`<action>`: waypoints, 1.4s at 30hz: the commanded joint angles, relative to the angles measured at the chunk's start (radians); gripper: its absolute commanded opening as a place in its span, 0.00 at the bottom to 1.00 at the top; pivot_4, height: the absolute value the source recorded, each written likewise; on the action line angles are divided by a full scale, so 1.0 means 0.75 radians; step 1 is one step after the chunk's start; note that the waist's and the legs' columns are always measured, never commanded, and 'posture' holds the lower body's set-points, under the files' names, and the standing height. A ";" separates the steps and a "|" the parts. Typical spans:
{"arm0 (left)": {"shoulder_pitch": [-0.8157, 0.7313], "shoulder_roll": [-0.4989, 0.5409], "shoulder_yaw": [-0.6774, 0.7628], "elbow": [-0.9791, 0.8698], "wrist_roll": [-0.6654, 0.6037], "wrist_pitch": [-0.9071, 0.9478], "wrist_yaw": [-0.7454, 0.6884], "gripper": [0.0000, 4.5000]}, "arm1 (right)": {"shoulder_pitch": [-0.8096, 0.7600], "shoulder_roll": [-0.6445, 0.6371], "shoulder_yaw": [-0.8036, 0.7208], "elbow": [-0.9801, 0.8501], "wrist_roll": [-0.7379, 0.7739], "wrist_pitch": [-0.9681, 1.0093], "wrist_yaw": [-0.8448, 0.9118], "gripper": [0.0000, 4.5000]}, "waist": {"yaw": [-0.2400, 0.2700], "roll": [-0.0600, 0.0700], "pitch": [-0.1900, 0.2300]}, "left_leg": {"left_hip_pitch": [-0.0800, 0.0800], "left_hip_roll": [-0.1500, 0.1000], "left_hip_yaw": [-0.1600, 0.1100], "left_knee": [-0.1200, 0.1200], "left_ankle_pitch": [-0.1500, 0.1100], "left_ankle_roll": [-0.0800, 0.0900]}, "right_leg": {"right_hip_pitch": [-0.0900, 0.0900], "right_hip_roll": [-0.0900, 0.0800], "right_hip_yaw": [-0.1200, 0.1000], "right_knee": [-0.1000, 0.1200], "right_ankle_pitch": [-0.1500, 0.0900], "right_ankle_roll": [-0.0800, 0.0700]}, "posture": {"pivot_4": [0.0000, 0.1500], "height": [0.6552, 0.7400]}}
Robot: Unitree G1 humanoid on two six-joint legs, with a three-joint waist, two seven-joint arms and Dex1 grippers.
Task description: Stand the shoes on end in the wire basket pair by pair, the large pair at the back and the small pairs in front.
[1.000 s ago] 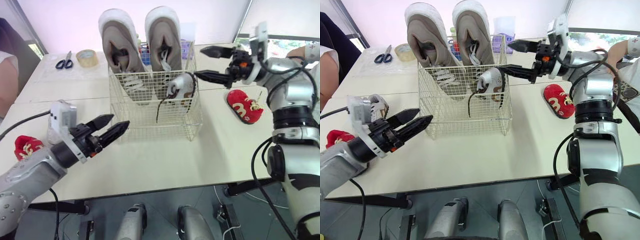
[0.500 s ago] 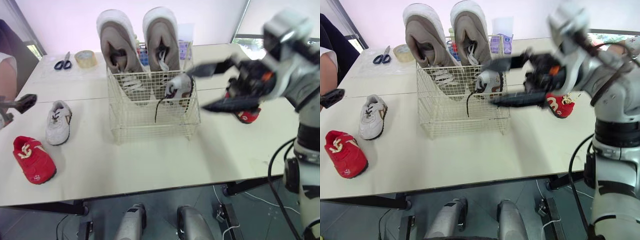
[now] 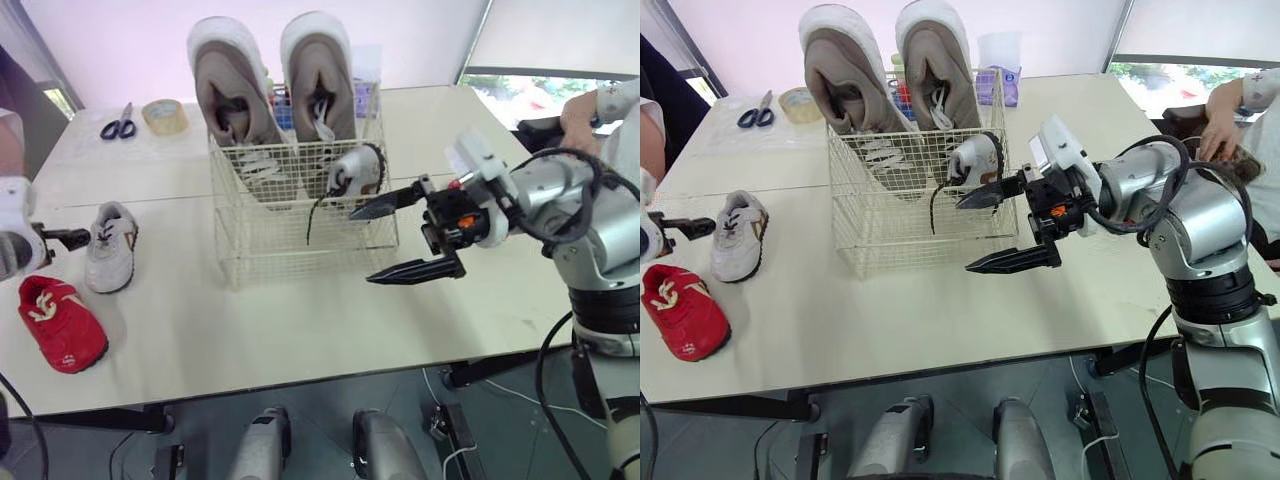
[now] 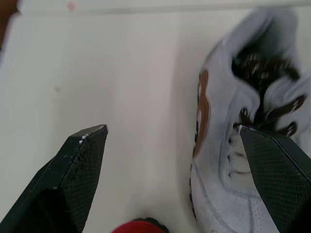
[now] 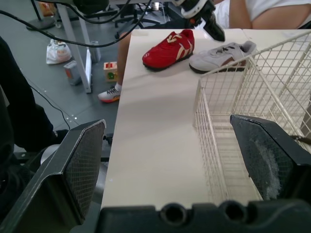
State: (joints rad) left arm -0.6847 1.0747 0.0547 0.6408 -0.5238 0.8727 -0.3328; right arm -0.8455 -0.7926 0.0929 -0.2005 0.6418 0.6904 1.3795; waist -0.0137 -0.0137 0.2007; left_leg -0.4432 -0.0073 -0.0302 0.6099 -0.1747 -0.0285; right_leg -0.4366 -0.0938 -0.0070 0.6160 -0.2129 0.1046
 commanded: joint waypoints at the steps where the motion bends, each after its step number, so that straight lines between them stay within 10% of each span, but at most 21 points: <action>1: -0.115 -0.040 -0.034 0.198 0.157 -0.101 -0.090 0.94 | -0.012 -0.015 -0.041 -0.048 0.008 -0.003 -0.031 1.00 | 0.001 -0.001 0.000 | 0.000 0.001 0.000 0.001 0.000 0.000 | 0.000 0.001 0.000 0.000 0.000 0.000 | 1.00 1.00; 10: -0.285 -0.145 -0.021 0.432 0.338 -0.205 -0.180 0.01 | -0.006 -0.033 -0.042 -0.037 -0.015 -0.007 -0.087 1.00 | 0.002 -0.002 -0.001 | 0.001 0.004 0.002 0.006 0.000 0.000 | 0.001 0.001 0.000 0.001 0.004 0.001 | 1.00 1.00; 19: -0.284 -0.162 0.219 0.320 0.313 -0.207 -0.040 0.01 | -0.015 -0.037 -0.042 -0.009 -0.030 -0.010 -0.114 1.00 | 0.003 -0.004 -0.001 | 0.001 0.005 0.003 0.007 0.000 0.000 | 0.001 0.001 0.000 0.002 0.005 0.000 | 1.00 1.00; 33: 0.107 -0.563 0.925 -1.113 0.005 -0.486 0.362 0.01 | -0.040 -0.007 -0.121 0.073 0.009 0.074 -0.209 1.00 | 0.004 -0.007 -0.001 | 0.001 0.004 0.006 0.006 0.000 0.000 | 0.001 -0.004 0.001 -0.002 0.011 0.004 | 1.00 1.00; 42: 0.188 -0.877 0.662 -1.846 -0.022 -0.395 0.698 0.01 | -0.119 0.001 -0.163 0.208 0.036 0.181 -0.272 1.00 | 0.010 -0.010 -0.002 | 0.003 0.004 0.006 0.018 0.001 0.000 | 0.010 -0.001 0.001 -0.004 0.013 0.001 | 1.00 1.00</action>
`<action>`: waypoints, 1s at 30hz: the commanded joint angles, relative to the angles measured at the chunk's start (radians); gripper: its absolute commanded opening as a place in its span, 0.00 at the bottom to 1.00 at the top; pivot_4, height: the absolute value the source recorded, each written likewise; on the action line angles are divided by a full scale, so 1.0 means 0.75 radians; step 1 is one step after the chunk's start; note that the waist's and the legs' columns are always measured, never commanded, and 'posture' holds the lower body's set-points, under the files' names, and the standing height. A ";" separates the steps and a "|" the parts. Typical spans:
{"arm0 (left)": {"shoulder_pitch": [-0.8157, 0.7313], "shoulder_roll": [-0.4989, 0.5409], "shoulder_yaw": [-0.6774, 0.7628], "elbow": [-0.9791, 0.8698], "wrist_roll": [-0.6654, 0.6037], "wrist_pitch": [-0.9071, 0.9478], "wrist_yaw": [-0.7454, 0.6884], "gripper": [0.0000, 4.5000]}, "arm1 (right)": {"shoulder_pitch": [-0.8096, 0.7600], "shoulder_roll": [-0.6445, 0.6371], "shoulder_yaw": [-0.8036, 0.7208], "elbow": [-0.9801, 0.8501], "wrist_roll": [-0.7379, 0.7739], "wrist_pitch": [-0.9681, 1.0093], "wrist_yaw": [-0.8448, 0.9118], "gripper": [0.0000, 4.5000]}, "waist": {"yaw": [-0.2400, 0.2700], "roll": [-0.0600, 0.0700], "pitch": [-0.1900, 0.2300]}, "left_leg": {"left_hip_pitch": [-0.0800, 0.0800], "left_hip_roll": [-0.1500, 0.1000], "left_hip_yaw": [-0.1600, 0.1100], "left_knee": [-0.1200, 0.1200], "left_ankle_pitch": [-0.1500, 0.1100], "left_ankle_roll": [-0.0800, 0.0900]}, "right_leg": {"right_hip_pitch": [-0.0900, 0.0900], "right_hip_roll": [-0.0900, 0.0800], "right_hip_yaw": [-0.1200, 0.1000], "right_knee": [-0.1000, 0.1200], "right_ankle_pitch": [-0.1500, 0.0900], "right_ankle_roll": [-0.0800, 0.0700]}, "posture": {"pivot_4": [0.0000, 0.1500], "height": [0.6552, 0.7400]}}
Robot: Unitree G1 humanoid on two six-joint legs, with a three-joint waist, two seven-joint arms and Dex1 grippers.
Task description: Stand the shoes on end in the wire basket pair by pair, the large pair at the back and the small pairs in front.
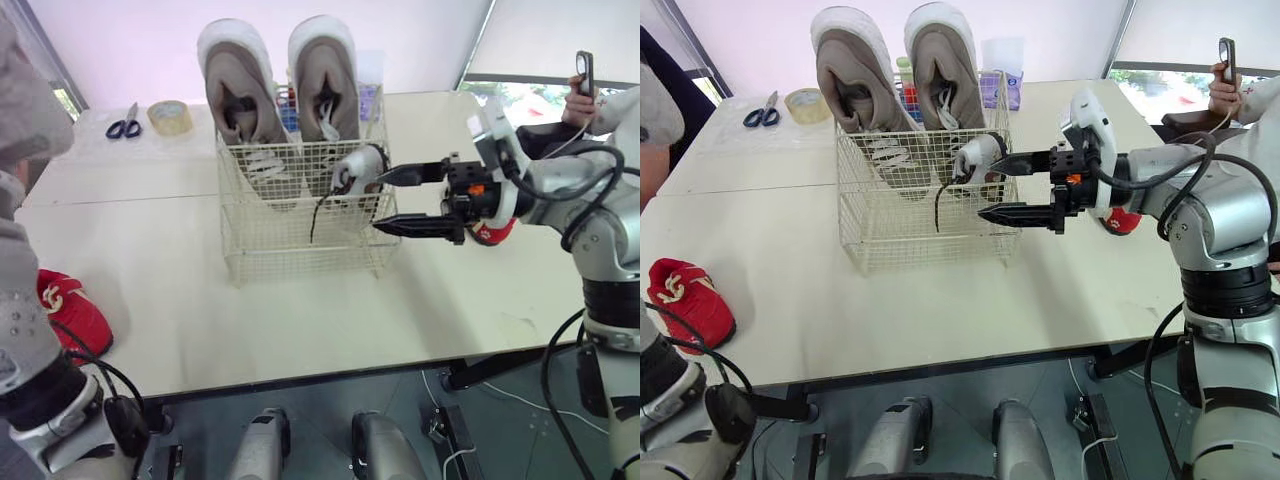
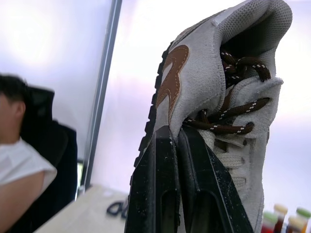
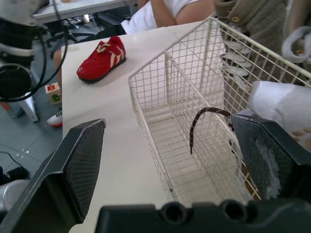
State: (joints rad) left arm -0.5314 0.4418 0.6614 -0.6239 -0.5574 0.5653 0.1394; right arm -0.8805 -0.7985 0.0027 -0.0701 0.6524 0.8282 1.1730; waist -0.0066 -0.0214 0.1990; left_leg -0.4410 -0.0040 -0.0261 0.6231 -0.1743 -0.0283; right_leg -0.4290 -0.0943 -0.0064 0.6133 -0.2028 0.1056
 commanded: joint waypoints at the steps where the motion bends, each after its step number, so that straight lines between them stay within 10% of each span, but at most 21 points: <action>1: -0.022 -0.065 -0.205 -0.181 0.034 0.007 0.083 0.01 | -0.083 0.009 -0.034 0.058 0.008 -0.013 0.010 1.00 | 0.000 0.000 0.000 | 0.000 0.000 -0.001 0.003 0.000 0.000 | 0.001 0.001 0.000 0.000 0.000 0.000 | 1.00 1.00; 30: 0.150 -0.472 -0.855 0.525 0.541 -0.718 -0.232 0.01 | 0.145 -0.067 -0.235 -0.241 0.159 0.148 -0.240 1.00 | 0.029 0.000 0.000 | -0.003 0.003 -0.001 0.011 0.000 0.004 | 0.004 0.006 0.002 -0.008 0.002 -0.002 | 1.00 1.00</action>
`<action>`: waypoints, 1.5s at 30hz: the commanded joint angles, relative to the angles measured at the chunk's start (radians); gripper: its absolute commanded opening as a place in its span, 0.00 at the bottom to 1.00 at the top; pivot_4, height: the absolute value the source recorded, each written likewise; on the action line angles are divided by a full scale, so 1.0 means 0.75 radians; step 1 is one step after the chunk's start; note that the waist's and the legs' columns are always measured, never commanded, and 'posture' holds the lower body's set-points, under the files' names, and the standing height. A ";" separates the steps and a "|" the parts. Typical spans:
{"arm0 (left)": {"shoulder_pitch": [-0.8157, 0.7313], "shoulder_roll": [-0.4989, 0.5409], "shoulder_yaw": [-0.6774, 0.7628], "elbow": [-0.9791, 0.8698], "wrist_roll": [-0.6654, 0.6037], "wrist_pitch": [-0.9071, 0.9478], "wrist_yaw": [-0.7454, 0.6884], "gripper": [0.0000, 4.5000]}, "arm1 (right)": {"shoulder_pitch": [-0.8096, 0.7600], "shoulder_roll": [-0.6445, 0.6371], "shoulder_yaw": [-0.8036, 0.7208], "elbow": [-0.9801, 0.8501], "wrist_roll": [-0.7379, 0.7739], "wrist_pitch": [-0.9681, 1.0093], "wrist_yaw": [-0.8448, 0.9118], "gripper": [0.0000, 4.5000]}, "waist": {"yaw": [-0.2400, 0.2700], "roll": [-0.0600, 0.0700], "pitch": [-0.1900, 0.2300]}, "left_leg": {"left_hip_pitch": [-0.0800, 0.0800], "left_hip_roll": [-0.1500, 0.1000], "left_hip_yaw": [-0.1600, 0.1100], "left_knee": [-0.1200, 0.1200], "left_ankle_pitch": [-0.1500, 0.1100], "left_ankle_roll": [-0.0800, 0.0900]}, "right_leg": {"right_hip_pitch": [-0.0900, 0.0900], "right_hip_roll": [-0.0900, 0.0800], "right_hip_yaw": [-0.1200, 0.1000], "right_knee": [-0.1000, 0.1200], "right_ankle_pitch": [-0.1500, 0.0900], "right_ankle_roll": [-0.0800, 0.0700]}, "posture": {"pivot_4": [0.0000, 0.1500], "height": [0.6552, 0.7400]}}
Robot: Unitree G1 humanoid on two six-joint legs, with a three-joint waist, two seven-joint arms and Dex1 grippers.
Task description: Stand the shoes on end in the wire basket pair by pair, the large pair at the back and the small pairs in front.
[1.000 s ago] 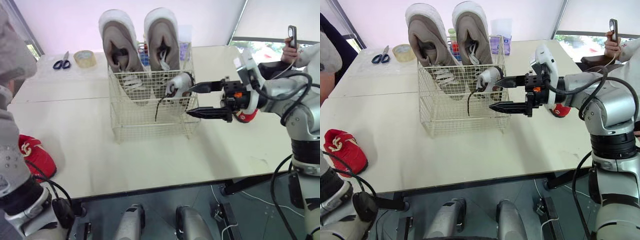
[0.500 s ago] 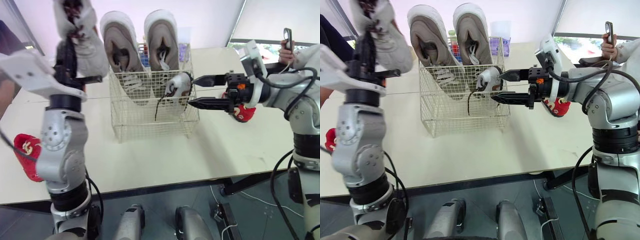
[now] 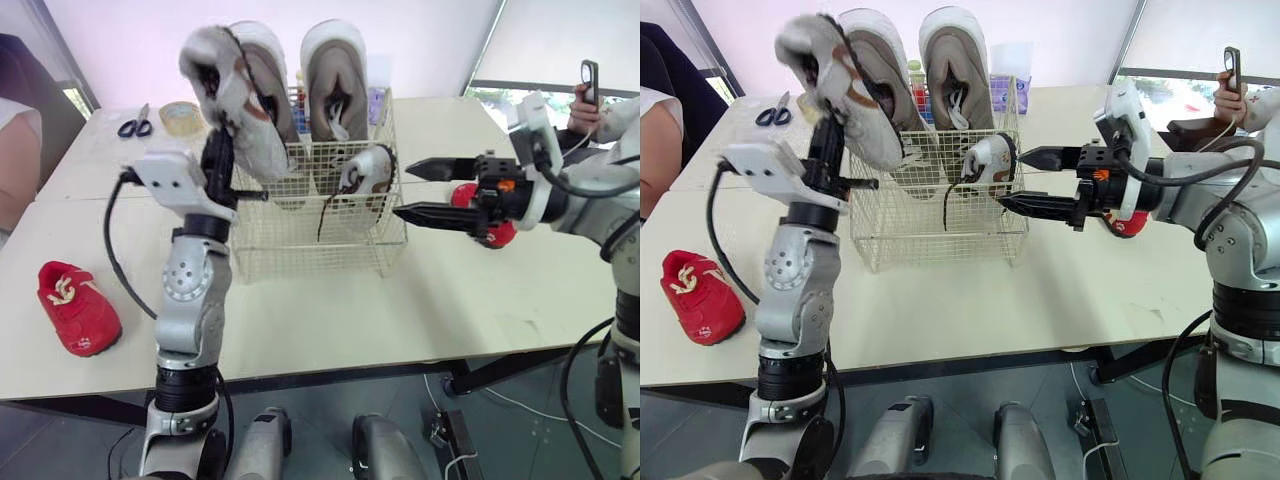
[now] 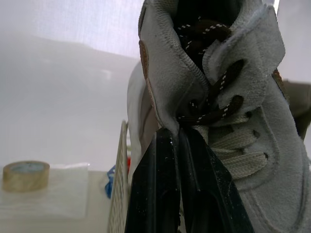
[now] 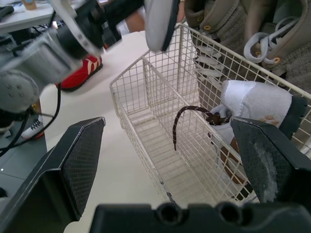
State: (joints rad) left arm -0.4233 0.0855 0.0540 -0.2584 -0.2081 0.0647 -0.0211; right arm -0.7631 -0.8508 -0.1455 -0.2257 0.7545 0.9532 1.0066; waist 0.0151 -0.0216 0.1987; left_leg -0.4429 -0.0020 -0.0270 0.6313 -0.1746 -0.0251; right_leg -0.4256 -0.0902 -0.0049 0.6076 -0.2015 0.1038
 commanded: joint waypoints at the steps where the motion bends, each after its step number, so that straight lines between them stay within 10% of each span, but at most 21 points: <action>1: 0.009 0.002 -0.049 0.054 0.092 -0.063 -0.014 0.01 | -0.010 0.007 -0.035 -0.035 0.026 -0.022 -0.023 1.00 | -0.001 0.000 0.000 | 0.000 0.001 0.000 -0.001 0.000 0.000 | 0.000 0.000 0.000 -0.002 0.000 0.000 | 1.00 1.00; 19: 0.199 0.004 -0.051 -0.166 0.125 0.110 -0.039 0.01 | 0.013 0.061 -0.003 -0.024 0.030 -0.060 -0.050 1.00 | -0.003 0.001 0.000 | -0.002 0.005 0.004 -0.004 -0.003 0.005 | 0.001 0.002 0.000 -0.014 0.002 -0.001 | 1.00 1.00; 27: 0.269 0.013 -0.004 -0.320 0.009 0.277 -0.072 0.77 | 0.021 0.084 0.021 -0.006 0.024 -0.085 -0.044 1.00 | -0.003 0.001 0.000 | -0.002 0.009 0.008 -0.003 -0.003 0.005 | 0.000 0.002 0.000 -0.016 0.002 -0.001 | 1.00 1.00; 38: 0.241 0.181 0.276 -0.733 -0.387 0.769 -0.038 0.77 | 0.055 0.112 0.035 0.018 0.045 -0.075 -0.006 1.00 | -0.005 0.001 0.000 | -0.002 0.014 0.011 -0.004 -0.004 0.005 | -0.002 0.005 0.000 -0.016 0.002 -0.001 | 1.00 1.00; 45: 0.047 0.446 0.508 -0.759 -0.630 0.979 -0.039 0.98 | 0.022 0.138 0.016 0.081 0.043 -0.109 -0.003 1.00 | -0.007 0.001 0.000 | -0.001 0.019 0.012 -0.001 -0.004 0.005 | -0.001 0.011 0.000 -0.017 0.002 -0.001 | 1.00 1.00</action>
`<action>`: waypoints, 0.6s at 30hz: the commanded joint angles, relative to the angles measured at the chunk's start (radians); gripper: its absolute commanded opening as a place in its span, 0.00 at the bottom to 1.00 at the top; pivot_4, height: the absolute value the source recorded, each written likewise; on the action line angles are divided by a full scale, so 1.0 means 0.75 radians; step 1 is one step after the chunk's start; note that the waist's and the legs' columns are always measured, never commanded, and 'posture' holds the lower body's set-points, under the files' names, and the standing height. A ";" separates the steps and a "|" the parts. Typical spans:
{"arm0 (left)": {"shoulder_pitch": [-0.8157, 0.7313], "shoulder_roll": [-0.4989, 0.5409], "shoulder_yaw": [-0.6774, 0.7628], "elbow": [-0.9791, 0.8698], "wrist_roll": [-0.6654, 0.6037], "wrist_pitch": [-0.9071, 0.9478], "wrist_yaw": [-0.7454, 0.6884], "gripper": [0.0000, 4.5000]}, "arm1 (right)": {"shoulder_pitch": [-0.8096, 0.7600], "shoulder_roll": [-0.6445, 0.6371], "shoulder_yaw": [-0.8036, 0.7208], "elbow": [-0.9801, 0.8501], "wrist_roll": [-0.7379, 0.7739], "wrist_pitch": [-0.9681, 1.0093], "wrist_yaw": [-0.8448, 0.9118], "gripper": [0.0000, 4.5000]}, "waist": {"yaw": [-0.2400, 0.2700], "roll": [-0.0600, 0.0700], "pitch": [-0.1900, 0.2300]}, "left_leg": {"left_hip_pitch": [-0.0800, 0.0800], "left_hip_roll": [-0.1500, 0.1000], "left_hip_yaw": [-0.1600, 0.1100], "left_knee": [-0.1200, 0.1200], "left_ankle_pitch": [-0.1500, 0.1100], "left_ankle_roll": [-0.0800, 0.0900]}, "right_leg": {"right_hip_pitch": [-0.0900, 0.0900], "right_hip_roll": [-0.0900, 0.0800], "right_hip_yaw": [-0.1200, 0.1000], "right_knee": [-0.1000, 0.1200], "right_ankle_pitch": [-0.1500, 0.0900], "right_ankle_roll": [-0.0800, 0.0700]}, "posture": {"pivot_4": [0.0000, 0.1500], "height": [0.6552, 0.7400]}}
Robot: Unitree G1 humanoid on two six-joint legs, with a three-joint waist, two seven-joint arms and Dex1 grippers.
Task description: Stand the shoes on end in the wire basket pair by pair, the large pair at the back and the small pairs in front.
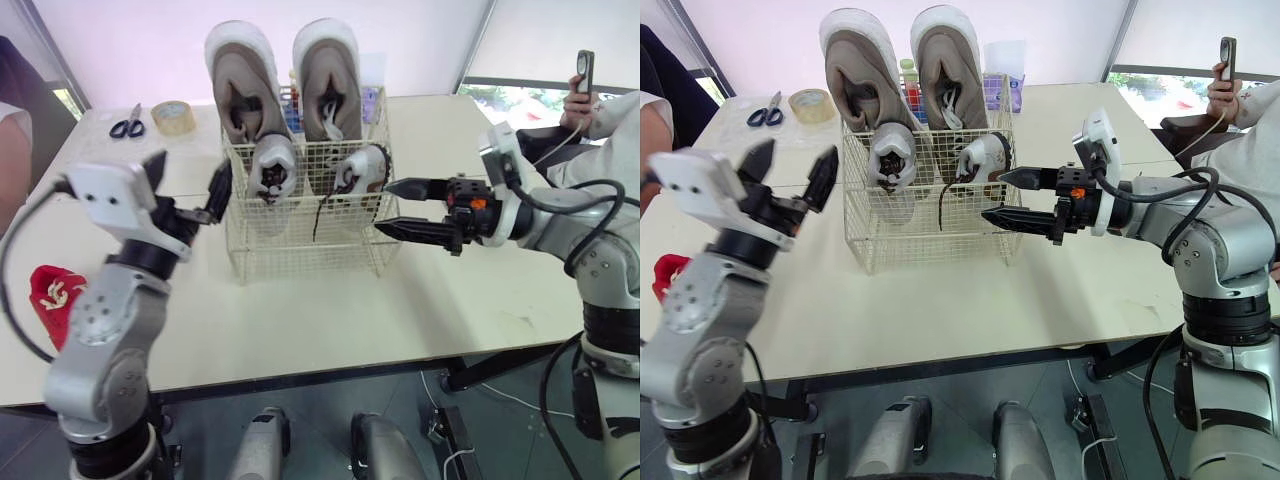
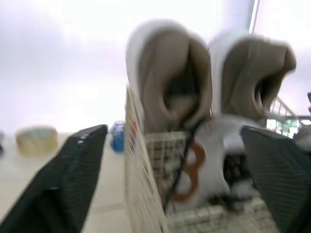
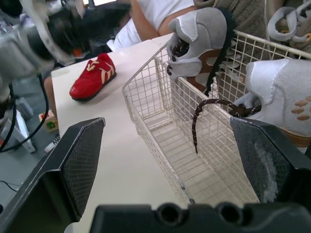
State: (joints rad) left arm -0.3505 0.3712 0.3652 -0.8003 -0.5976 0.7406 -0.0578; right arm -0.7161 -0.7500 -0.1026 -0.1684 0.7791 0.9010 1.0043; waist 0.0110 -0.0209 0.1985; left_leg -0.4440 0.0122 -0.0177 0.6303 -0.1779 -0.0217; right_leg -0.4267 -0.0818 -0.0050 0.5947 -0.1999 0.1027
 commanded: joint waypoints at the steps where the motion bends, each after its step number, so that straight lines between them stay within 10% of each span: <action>1: -0.057 0.105 0.123 -0.028 -0.169 0.118 0.002 0.98 | -0.040 0.003 -0.049 0.007 0.023 -0.034 0.007 1.00 | -0.001 0.000 0.000 | 0.000 0.000 0.001 0.000 0.000 0.000 | 0.000 0.000 0.000 0.000 0.000 0.000 | 1.00 1.00; 8: 0.092 0.344 0.292 0.041 -0.353 0.372 0.009 0.98 | -0.020 0.037 -0.106 0.013 0.098 0.006 -0.032 1.00 | -0.009 0.000 0.000 | 0.001 0.002 0.003 -0.004 0.000 0.000 | -0.002 0.000 0.001 0.001 0.000 0.000 | 1.00 1.00; 18: 0.290 0.295 0.523 0.097 -0.800 0.315 -0.024 0.98 | -0.007 0.042 -0.145 -0.037 0.187 0.098 -0.140 1.00 | -0.008 0.000 0.000 | 0.001 0.005 0.011 -0.005 -0.003 -0.004 | -0.005 -0.006 0.000 -0.003 0.001 -0.002 | 1.00 1.00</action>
State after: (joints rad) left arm -0.1514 0.5848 0.7110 -0.7061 -1.1246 1.0105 -0.0603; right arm -0.7168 -0.7113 -0.1737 -0.1532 0.8863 0.9661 0.9066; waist 0.0054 -0.0207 0.1985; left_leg -0.4435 0.0162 -0.0079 0.6264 -0.1798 -0.0247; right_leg -0.4313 -0.0876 -0.0046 0.5924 -0.1991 0.1013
